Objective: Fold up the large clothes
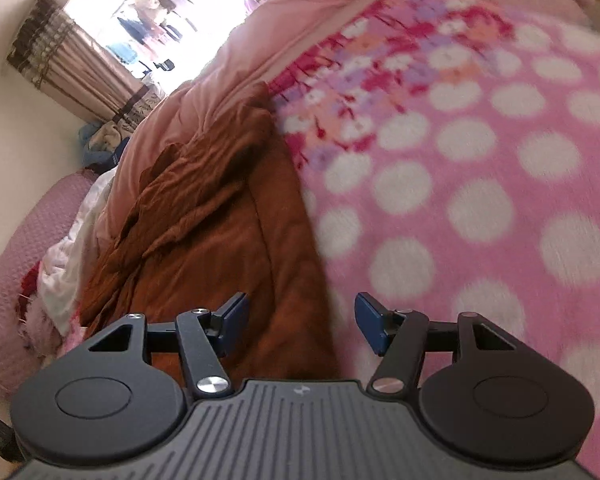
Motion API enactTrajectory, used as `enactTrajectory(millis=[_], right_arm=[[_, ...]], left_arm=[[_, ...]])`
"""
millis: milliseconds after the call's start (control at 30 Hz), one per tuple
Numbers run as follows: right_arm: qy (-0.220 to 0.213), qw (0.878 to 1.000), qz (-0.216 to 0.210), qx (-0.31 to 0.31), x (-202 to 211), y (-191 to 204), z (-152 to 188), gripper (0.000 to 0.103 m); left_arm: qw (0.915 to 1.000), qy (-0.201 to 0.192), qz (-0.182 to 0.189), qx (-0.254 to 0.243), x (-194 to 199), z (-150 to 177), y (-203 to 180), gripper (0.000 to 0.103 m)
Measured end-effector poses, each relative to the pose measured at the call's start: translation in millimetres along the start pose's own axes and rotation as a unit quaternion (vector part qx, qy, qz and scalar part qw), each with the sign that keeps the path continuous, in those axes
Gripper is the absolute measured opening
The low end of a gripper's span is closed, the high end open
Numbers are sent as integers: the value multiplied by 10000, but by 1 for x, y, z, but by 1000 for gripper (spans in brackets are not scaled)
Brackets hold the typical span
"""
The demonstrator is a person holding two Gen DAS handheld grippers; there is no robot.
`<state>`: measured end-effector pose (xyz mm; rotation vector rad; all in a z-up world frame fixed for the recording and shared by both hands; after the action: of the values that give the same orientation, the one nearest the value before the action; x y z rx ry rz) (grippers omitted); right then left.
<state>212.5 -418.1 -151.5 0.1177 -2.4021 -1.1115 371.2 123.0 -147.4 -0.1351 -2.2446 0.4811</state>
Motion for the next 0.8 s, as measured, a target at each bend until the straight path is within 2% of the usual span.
enactTrajectory(millis=[100, 267, 400, 600, 667, 700, 733, 767, 800], right_arm=[[-38, 9997, -222, -100, -2, 0, 7, 72], [-7, 9990, -392, -198, -8, 4, 12, 73], [-102, 9983, -467, -322, -11, 3, 12, 78], [-145, 9988, -420, -198, -20, 10, 14, 78], [-143, 9993, -342, -65, -24, 14, 14, 78], [-137, 9994, -306, -18, -24, 15, 15, 78], [-122, 9996, -256, 15, -25, 16, 15, 73], [-111, 9997, -209, 23, -24, 15, 15, 61], [-71, 9998, -162, 8, -25, 13, 16, 53]], left_arm=[[9999, 107, 43, 96, 1, 9, 3, 51], [9994, 24, 184, 278, 3, 15, 5, 55], [9964, 38, 448, 715, 1, 16, 7, 57], [9950, -9, 510, 855, -3, 13, 2, 58], [9946, 12, 513, 901, -4, 12, 2, 57], [9945, 18, 510, 913, -3, 12, 2, 50], [9947, 18, 492, 903, -3, 12, 2, 48], [9951, 0, 462, 871, -2, 12, 1, 48], [9959, -9, 417, 807, -1, 13, 0, 42]])
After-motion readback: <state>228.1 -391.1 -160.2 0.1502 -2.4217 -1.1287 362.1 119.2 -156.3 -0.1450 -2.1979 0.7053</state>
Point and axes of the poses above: each gripper's, at about its wrist camera, not at the fingertips, and x roughly against the way its jaws point, y to its left, z to its underside, the point moved 9 cm from there along -x, roughly the way its jaws point, and after that the axes turned 11 degrees about -z, right-handed, at the moved point
